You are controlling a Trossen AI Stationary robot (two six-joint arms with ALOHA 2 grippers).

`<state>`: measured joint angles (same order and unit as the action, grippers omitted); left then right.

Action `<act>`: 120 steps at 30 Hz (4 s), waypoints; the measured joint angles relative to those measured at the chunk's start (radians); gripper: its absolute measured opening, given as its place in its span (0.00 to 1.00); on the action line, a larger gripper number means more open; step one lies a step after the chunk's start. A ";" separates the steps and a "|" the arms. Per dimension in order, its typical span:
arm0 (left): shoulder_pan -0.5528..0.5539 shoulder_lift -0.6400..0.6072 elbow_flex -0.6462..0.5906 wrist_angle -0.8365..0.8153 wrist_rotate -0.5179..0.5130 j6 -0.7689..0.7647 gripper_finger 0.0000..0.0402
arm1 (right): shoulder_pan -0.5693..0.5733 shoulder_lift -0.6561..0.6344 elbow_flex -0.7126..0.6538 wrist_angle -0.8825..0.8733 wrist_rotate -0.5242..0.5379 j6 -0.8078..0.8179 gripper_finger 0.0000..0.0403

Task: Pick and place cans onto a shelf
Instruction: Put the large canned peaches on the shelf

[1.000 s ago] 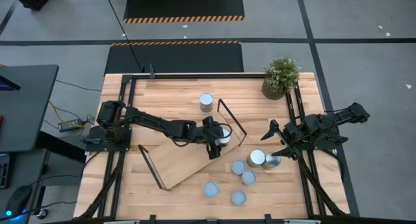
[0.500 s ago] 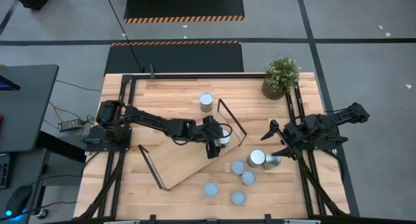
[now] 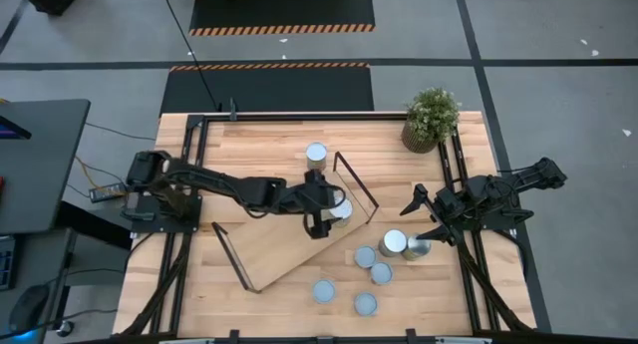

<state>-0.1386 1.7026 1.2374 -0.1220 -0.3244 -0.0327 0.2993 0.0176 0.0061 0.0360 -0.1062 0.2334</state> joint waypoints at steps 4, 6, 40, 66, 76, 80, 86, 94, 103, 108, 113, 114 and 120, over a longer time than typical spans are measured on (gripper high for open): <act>0.022 -0.060 0.000 -0.099 -0.048 -0.016 0.97 | 0.000 0.000 0.000 0.000 0.000 0.000 0.95; 0.048 -0.077 0.000 -0.134 -0.054 -0.035 0.97 | 0.000 0.000 0.000 0.002 0.000 0.000 0.95; 0.490 0.067 -0.002 -0.399 0.218 0.072 0.97 | 0.000 0.000 0.000 0.032 0.000 0.000 0.95; 0.559 0.215 -0.002 -0.145 0.355 0.158 0.97 | 0.000 0.000 0.000 0.041 0.000 0.000 0.95; 0.561 0.215 -0.002 -0.093 0.376 0.157 0.93 | 0.000 0.000 0.000 0.043 0.000 0.000 0.95; 0.561 0.215 -0.002 -0.085 0.376 0.150 0.84 | 0.000 0.000 0.000 0.043 0.000 0.000 0.95; 0.563 0.204 -0.002 -0.094 0.375 0.145 0.78 | 0.000 0.000 0.000 0.043 0.000 0.000 0.95; 0.574 0.025 -0.001 -0.170 0.371 0.147 0.79 | 0.000 0.000 0.000 0.045 0.000 0.000 0.95; 0.459 -0.116 0.000 -0.362 0.413 0.097 0.80 | 0.000 0.000 0.000 0.045 0.000 0.000 0.95; 0.350 -0.099 0.000 -0.349 0.335 0.033 0.80 | 0.000 0.000 0.000 0.045 0.000 0.000 0.95; 0.280 -0.070 0.000 -0.292 0.228 -0.055 0.80 | 0.000 0.000 0.000 0.045 0.000 0.000 0.95; 0.272 -0.065 0.000 -0.272 0.212 -0.067 0.80 | 0.000 0.000 0.000 0.045 0.000 0.000 0.95; 0.239 -0.015 0.000 -0.238 0.182 -0.117 0.80 | 0.000 0.004 0.000 0.055 0.000 0.000 0.95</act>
<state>0.1003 1.6879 1.2373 -0.3599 -0.1422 -0.1499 0.2993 0.0214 0.0063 0.0910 -0.1059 0.2333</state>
